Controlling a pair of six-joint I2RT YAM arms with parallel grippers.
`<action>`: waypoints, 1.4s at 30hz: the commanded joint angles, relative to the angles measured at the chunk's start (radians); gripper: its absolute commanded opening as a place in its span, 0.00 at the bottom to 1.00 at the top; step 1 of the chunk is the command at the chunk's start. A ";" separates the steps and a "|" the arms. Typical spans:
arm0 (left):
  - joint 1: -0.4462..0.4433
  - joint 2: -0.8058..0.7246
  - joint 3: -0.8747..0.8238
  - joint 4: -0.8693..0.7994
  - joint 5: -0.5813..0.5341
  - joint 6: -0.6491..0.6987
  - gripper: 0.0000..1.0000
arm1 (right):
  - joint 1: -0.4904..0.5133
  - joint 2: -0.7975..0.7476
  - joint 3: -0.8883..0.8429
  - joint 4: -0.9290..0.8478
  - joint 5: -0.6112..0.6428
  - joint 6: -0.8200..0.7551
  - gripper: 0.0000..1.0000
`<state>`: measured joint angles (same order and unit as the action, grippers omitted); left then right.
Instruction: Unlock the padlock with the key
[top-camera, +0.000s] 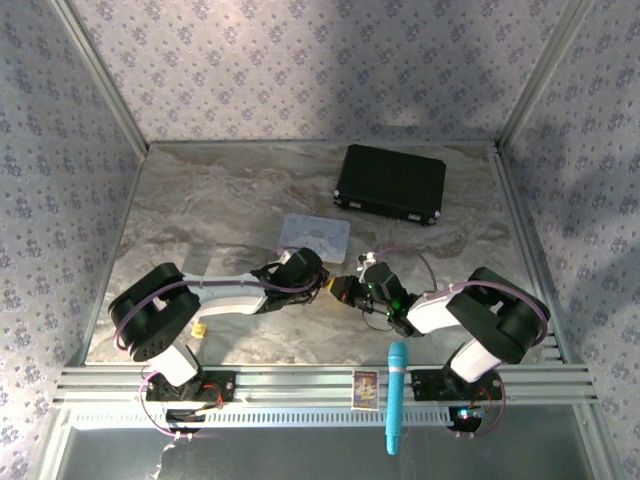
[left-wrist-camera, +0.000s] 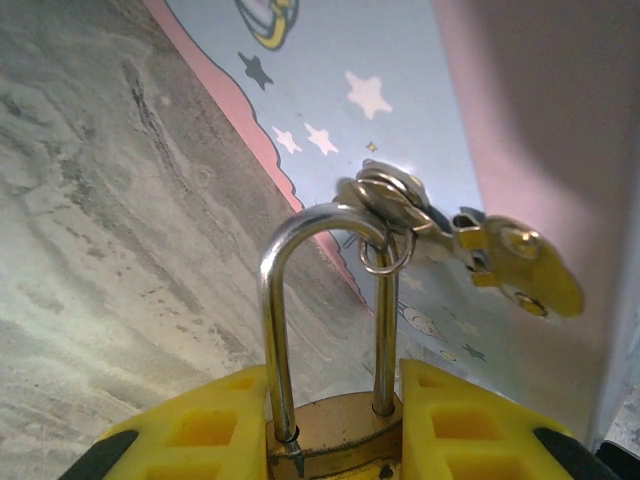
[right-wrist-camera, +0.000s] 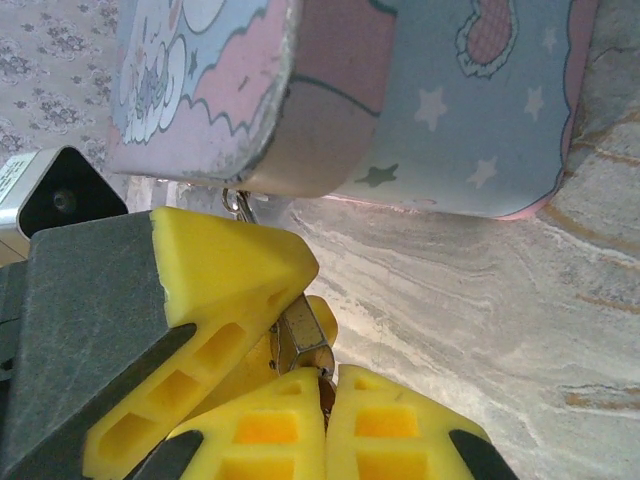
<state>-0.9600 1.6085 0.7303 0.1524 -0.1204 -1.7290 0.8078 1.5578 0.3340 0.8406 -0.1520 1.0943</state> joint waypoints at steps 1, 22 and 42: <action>-0.075 -0.008 0.006 0.097 0.232 -0.017 0.00 | -0.001 -0.022 0.055 0.084 0.037 -0.022 0.08; 0.009 -0.028 -0.033 -0.024 0.182 0.009 0.00 | -0.064 -0.483 0.036 -0.718 0.082 -0.399 0.40; 0.005 -0.065 -0.041 -0.013 0.179 0.016 0.00 | -0.049 -0.186 0.128 -0.428 -0.184 -0.306 0.18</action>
<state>-0.9489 1.5665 0.7021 0.1566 0.0334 -1.7172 0.7509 1.3643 0.4370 0.3641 -0.3225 0.7792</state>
